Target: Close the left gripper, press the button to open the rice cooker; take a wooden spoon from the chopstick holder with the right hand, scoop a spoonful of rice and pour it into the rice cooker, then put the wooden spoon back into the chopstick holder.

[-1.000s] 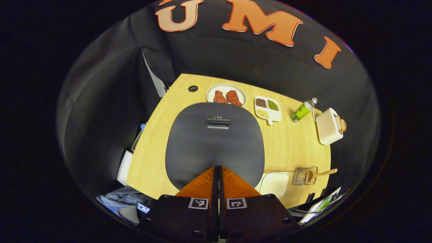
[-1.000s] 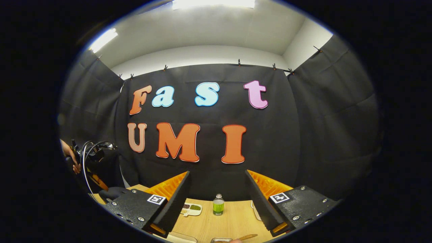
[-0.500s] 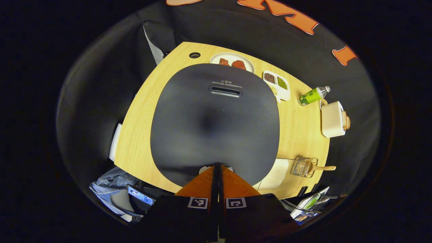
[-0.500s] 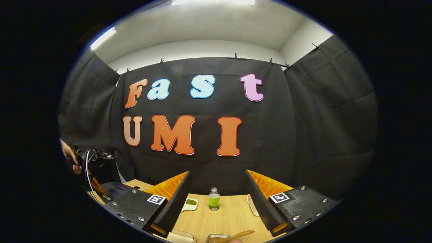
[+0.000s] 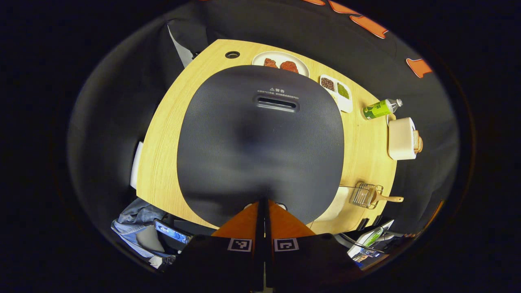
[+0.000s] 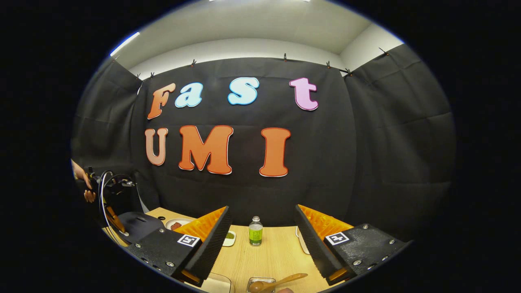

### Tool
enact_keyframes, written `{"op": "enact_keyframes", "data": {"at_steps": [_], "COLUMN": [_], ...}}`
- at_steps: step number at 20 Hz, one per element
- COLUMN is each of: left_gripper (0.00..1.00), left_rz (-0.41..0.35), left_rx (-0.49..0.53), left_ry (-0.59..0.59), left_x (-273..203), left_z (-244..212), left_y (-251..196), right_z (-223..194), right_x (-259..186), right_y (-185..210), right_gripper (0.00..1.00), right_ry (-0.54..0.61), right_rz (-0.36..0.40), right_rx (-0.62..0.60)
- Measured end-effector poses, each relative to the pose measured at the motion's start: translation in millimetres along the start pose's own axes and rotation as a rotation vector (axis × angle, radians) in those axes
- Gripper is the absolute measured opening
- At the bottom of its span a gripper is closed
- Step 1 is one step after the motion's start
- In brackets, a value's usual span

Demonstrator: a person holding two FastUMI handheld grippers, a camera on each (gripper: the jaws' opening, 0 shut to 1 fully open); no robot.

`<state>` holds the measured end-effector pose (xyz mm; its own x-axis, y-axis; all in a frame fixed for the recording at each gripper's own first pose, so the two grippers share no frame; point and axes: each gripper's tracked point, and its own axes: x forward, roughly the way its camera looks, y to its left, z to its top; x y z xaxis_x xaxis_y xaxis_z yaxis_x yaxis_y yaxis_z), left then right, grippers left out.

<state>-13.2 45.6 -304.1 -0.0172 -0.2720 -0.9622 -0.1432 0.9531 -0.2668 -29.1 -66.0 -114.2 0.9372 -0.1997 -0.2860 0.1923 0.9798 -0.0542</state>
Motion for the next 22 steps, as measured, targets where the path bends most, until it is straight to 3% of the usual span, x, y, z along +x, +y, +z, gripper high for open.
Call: {"op": "enact_keyframes", "data": {"at_steps": [2,3,7,10,15,16,17,22], "left_gripper": [0.02,0.07,0.07,0.07,0.06,0.06,0.06,0.06], "left_rz": [0.007,0.011,-0.011,-0.041,-0.094,-0.100,-0.100,-0.081], "left_rx": [0.026,0.034,0.018,0.015,-0.094,-0.085,-0.071,0.040], "left_ry": [0.005,0.005,-0.009,-0.028,-0.044,-0.061,-0.103,-0.371], "left_x": [2,3,3,2,-10,-19,-28,-87], "left_z": [-2,-1,2,0,2,5,9,37], "left_y": [-1,0,0,1,0,-1,-2,-17], "right_z": [-4,-7,-9,-10,-8,-10,-13,-37], "right_x": [1,2,1,-2,-5,-5,-6,-9], "right_y": [4,7,15,15,3,-1,-4,-16], "right_gripper": [0.96,0.96,1.00,0.96,0.96,1.00,0.96,0.96], "right_ry": [0.015,0.022,0.033,0.039,0.027,0.031,0.037,0.097], "right_rz": [0.009,0.014,0.034,0.042,0.025,0.020,0.014,-0.009], "right_rx": [0.001,0.004,0.017,0.018,-0.009,-0.011,-0.009,0.004]}}
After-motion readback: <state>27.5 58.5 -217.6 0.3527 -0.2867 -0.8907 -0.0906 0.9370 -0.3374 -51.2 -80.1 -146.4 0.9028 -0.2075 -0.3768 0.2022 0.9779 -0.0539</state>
